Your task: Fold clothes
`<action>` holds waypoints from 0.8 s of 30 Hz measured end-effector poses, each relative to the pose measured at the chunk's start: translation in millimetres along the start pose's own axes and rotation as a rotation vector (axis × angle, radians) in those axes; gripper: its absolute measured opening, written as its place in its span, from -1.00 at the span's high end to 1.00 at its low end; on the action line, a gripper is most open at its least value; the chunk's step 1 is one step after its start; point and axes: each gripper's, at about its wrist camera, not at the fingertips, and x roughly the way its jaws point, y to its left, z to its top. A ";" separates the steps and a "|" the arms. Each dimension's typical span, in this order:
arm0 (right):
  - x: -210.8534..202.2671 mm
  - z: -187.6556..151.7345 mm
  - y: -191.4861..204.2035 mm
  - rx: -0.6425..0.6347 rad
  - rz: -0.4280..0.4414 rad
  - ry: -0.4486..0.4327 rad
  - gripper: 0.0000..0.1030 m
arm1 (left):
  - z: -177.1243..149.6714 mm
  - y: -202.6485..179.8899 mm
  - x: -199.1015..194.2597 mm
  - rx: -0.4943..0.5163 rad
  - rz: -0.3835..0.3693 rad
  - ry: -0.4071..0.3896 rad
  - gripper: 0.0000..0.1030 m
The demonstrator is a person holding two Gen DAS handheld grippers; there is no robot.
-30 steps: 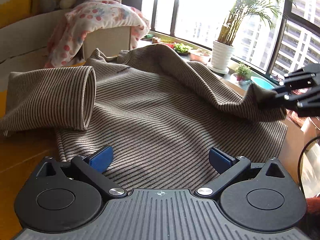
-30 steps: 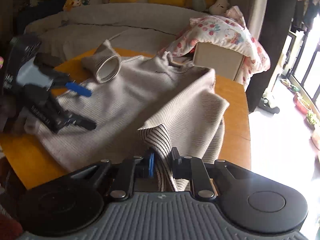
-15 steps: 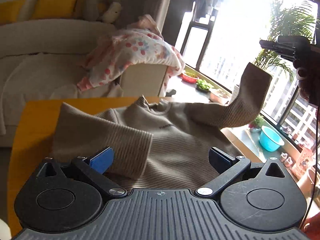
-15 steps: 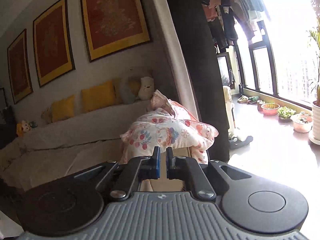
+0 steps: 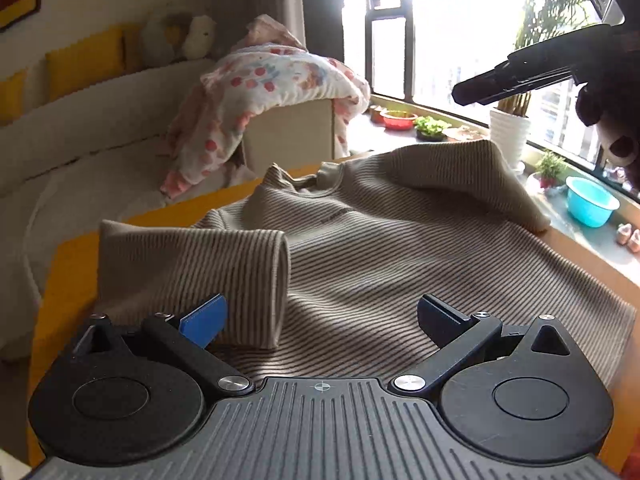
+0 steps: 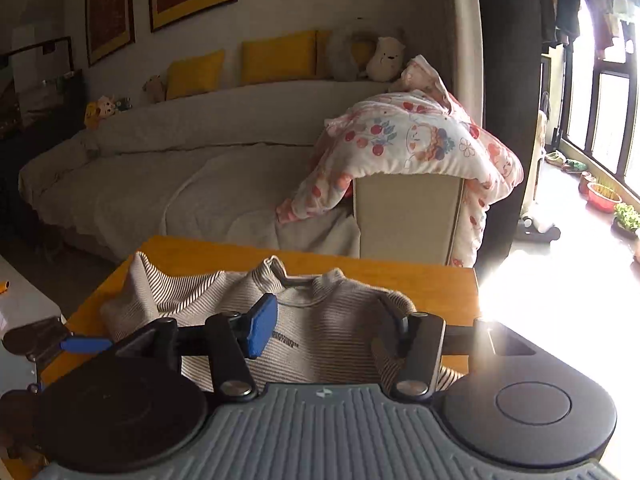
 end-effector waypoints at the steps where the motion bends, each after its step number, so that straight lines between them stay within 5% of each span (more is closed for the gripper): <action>1: 0.5 -10.3 1.8 0.012 0.013 0.006 -0.21 | -3.0 -0.9 2.4 0.045 0.068 0.001 -1.00; 3: 4.6 -28.9 3.5 0.054 0.041 0.018 -0.36 | -9.1 -2.3 7.7 0.133 0.204 0.005 -1.00; 8: 35.6 -64.1 14.8 0.126 0.083 0.083 -0.36 | -6.2 18.4 31.1 0.099 0.203 0.049 -0.90; 11: 47.7 -83.5 26.3 0.098 0.098 0.087 -0.37 | 3.7 42.9 42.2 0.039 0.185 0.071 0.02; 12: 50.5 -90.6 27.5 0.098 0.103 0.084 -0.37 | 8.9 58.8 40.7 -0.009 0.189 0.067 0.53; 13: 52.4 -97.4 26.9 0.111 0.106 0.082 -0.41 | 14.2 75.0 39.1 -0.057 0.195 0.063 0.81; 18: 48.7 -111.7 11.4 0.210 0.142 0.032 -0.61 | 41.4 179.5 -8.3 -0.405 0.283 -0.041 0.89; 22: 48.8 -112.9 2.7 0.259 0.176 0.020 -0.66 | 47.1 236.3 -47.5 -0.571 0.346 -0.100 0.89; 24: 48.9 -113.0 1.3 0.270 0.191 0.017 -0.70 | 52.2 247.3 -59.4 -0.636 0.306 -0.127 0.92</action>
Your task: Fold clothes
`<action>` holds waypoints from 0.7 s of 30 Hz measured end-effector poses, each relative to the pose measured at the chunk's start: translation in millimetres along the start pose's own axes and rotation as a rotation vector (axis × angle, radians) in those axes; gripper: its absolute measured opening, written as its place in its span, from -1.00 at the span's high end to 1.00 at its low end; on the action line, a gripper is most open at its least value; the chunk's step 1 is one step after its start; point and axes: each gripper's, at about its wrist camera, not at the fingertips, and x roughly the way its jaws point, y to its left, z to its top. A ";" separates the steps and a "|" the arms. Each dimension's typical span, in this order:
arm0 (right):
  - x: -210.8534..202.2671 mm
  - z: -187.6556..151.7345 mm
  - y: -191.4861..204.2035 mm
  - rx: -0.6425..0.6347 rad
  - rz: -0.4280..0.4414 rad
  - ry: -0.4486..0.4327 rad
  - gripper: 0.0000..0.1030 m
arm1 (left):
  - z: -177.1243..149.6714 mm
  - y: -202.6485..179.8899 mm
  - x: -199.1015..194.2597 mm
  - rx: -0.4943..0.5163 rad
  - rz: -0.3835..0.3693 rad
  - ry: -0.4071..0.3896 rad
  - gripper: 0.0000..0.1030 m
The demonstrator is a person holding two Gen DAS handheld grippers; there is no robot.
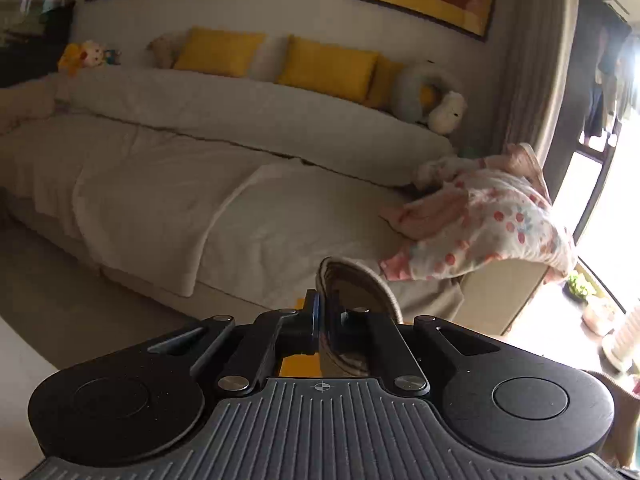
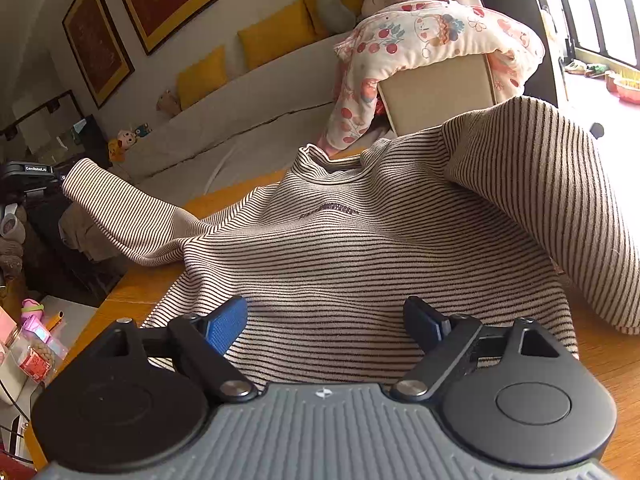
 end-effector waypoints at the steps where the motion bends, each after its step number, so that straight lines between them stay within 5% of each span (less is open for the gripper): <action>1: 0.1 0.2 -0.9 0.006 0.006 -0.002 -0.72 | 6.3 3.9 -3.8 -0.035 -0.021 -0.002 0.92; 6: -1.5 0.5 -5.8 0.043 0.026 -0.020 -0.76 | 29.1 -30.5 -10.5 -0.109 -0.227 0.004 0.92; 10: -5.4 -0.1 -12.0 0.083 0.027 -0.042 -0.86 | 28.5 -67.8 -8.2 -0.046 -0.278 0.028 0.88; 12: -6.6 0.0 -15.5 0.104 0.030 -0.049 -0.88 | 12.2 -66.4 -5.5 -0.087 -0.284 0.080 0.36; 14: -5.7 0.7 -18.4 0.118 0.046 -0.045 -0.94 | -17.5 -50.8 1.5 -0.191 -0.285 0.165 0.08; 21: -3.3 1.5 -16.3 0.107 0.044 -0.037 -0.98 | -109.6 15.5 35.9 -0.587 -0.226 0.376 -0.06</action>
